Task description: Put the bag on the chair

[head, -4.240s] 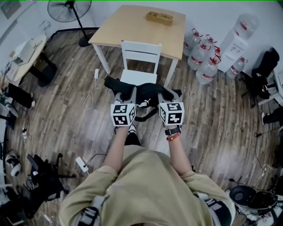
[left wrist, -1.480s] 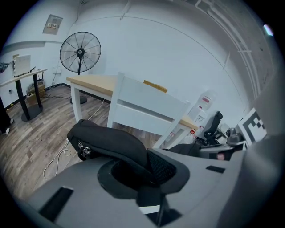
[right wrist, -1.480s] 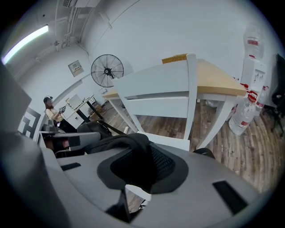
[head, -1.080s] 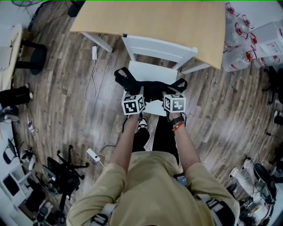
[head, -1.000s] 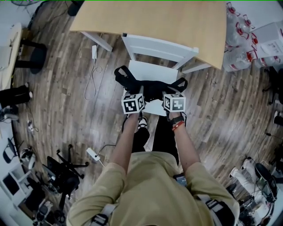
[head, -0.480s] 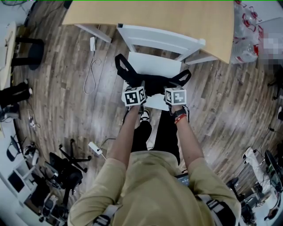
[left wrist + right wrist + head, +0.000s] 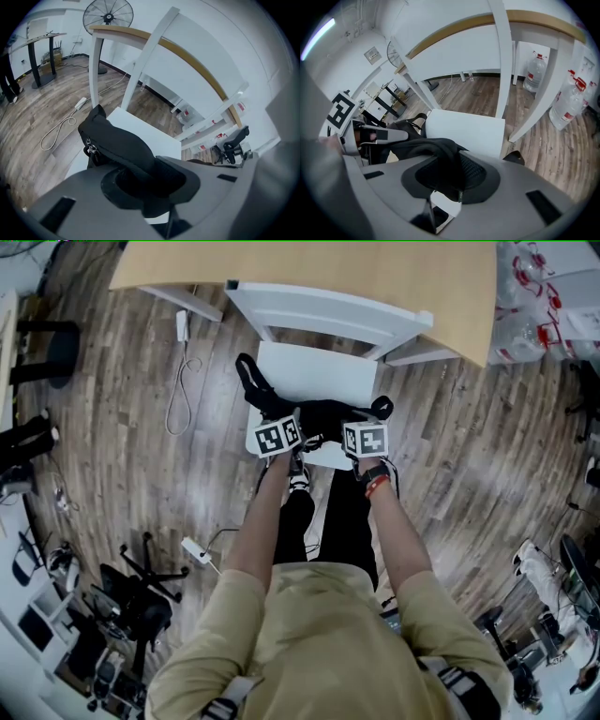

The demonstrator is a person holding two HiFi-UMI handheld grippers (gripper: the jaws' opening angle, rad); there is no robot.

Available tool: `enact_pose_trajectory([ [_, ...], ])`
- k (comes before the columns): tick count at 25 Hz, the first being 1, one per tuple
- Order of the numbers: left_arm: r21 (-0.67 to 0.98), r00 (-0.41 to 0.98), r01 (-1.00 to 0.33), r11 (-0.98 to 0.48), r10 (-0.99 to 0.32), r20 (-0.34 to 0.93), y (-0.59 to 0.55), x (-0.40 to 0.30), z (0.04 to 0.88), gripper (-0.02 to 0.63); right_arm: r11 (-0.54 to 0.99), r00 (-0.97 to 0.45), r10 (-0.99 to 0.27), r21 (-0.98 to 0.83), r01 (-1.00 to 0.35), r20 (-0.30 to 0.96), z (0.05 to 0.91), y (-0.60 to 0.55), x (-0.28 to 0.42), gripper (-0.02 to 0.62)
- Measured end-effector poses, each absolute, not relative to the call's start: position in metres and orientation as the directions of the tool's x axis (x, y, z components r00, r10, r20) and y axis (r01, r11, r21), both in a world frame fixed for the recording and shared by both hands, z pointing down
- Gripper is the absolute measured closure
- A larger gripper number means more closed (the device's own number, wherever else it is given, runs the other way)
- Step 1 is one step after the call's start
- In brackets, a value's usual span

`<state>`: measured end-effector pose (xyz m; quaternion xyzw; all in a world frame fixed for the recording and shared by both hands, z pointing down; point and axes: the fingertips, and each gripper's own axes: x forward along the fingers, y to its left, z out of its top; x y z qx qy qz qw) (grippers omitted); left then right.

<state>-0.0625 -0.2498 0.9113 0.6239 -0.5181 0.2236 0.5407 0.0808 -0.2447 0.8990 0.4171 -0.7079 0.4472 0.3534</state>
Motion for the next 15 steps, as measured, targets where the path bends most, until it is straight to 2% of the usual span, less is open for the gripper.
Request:
enact_pose_trajectory([
  [11, 0.456, 0.367, -0.872, 0.177, -0.377, 0.85, -0.251, -0.075, 0.927, 0.488, 0.312, -0.412, -0.275, -0.325, -0.893, 0.869, 0.909, -0.247, 0.075, 0.451],
  [13, 0.477, 0.377, -0.853, 0.212, -0.382, 0.844, -0.248, -0.079, 0.926, 0.467, 0.326, -0.411, -0.262, -0.321, -0.889, 0.873, 0.908, -0.243, 0.075, 0.409],
  [15, 0.504, 0.395, -0.831, 0.237, -0.387, 0.833, -0.246, -0.081, 0.926, 0.43, 0.325, -0.406, -0.256, -0.317, -0.891, 0.877, 0.908, -0.238, 0.076, 0.4],
])
